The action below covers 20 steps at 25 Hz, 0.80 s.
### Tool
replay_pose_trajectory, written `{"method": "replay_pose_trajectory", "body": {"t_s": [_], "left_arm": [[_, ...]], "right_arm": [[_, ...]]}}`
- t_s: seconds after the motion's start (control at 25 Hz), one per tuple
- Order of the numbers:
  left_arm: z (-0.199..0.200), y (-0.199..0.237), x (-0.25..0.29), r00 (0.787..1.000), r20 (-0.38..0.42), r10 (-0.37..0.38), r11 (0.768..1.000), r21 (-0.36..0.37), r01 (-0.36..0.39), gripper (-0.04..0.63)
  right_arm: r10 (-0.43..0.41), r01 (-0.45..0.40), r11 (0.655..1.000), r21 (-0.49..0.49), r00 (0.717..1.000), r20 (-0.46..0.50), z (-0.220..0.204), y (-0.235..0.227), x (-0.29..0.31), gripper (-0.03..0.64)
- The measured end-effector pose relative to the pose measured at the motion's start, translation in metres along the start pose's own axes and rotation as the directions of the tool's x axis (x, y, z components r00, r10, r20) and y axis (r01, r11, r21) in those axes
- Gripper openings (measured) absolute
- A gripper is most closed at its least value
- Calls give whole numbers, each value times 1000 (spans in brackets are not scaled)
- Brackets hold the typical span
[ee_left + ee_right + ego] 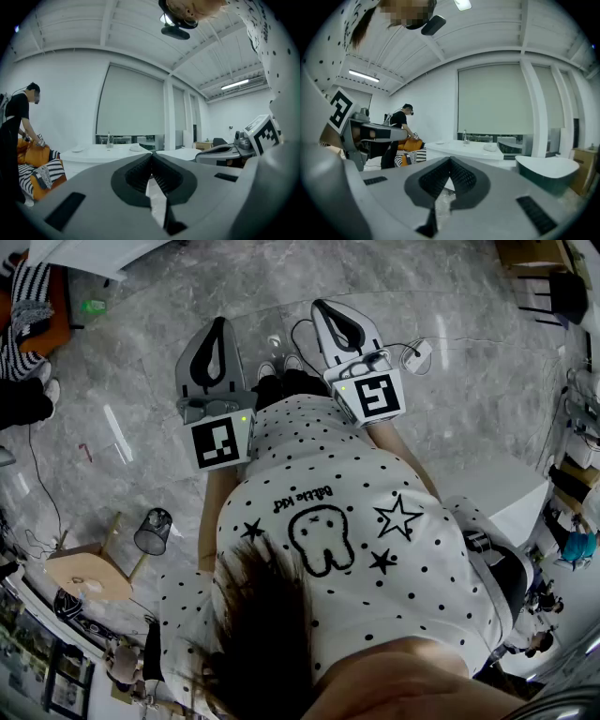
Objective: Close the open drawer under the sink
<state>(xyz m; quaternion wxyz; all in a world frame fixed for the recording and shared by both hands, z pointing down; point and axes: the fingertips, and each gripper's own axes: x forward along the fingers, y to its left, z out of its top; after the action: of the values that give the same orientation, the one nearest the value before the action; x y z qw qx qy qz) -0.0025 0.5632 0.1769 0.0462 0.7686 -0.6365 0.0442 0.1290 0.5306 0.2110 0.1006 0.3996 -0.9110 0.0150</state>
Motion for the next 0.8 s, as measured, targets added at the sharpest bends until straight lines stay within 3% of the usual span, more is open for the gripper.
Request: {"method": "replay_pose_trajectory", "body": {"t_s": [0.4, 0.8], "left_arm": [[3, -8, 5, 1000, 13, -20, 1000, -2, 21, 5], [11, -18, 12, 999, 43, 17, 999, -32, -15, 5]], "right_arm": [[-1, 1, 1000, -3, 1000, 5, 4, -5, 0, 14], [15, -15, 1000, -15, 1000, 9, 4, -20, -8, 14]]}}
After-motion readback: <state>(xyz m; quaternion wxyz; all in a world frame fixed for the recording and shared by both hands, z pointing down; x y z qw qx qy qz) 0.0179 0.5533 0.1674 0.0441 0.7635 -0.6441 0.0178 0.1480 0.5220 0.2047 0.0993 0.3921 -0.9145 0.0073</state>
